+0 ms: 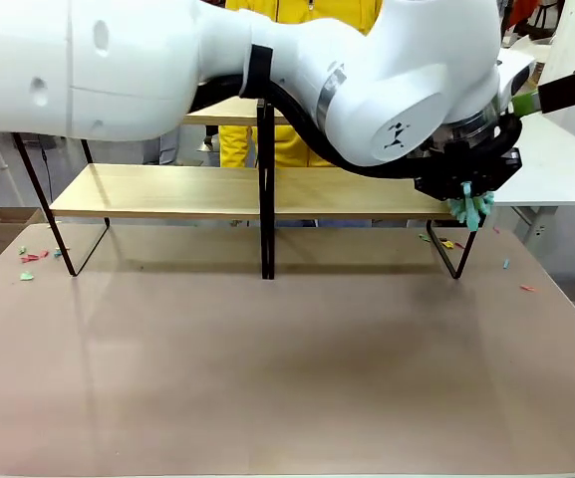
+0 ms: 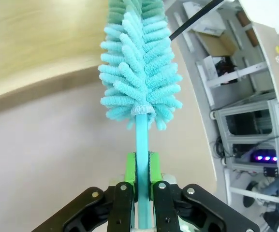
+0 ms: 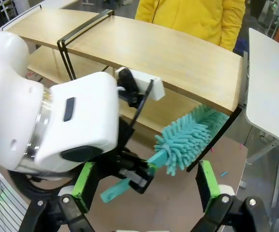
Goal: Clean the shelves.
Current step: Clean another randomly selected level of the Shelf with the Duster.
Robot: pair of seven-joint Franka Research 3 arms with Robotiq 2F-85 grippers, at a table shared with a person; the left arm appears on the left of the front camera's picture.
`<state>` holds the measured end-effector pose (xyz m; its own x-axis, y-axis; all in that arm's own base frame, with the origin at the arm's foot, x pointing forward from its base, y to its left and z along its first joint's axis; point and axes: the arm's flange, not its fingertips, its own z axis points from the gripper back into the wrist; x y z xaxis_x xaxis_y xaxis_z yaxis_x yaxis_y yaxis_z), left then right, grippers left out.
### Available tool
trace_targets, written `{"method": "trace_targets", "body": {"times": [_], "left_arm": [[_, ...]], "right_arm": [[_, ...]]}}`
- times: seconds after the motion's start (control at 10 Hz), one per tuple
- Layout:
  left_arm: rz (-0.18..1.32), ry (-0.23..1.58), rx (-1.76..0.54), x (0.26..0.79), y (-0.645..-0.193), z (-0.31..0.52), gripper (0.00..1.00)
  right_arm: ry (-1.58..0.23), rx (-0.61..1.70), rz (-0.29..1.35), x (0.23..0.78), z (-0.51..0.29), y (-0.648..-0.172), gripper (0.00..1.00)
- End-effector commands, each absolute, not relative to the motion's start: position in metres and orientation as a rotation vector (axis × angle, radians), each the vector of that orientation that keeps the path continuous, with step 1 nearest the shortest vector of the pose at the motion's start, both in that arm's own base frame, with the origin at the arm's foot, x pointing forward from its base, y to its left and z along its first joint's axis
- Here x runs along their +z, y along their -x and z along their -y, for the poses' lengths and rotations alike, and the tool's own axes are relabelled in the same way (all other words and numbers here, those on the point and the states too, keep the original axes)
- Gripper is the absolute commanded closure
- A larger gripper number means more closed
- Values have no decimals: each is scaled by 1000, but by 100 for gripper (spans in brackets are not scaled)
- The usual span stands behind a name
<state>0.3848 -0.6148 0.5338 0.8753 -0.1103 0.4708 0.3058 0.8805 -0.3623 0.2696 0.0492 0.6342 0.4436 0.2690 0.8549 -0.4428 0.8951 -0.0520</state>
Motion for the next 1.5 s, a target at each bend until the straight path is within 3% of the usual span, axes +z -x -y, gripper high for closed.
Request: {"method": "trace_targets", "body": {"times": [0.0, 0.3, 0.6, 1.0, 1.4], "left_arm": [[453, 412, -237, 548, -366, 589, 88], [463, 418, -258, 562, -349, 557, 88], [363, 377, -361, 573, -313, 505, 88], [281, 485, -582, 617, -245, 338, 88], [552, 740, -430, 655, -203, 130, 88]], "right_arm": [[-194, 446, 1017, 633, -51, -270, 0], [-194, 446, 1017, 633, -51, -270, 0], [-194, 446, 1017, 633, -51, -270, 0], [-194, 446, 1017, 633, -51, -270, 0], [-194, 446, 1017, 633, -51, -270, 0]]}}
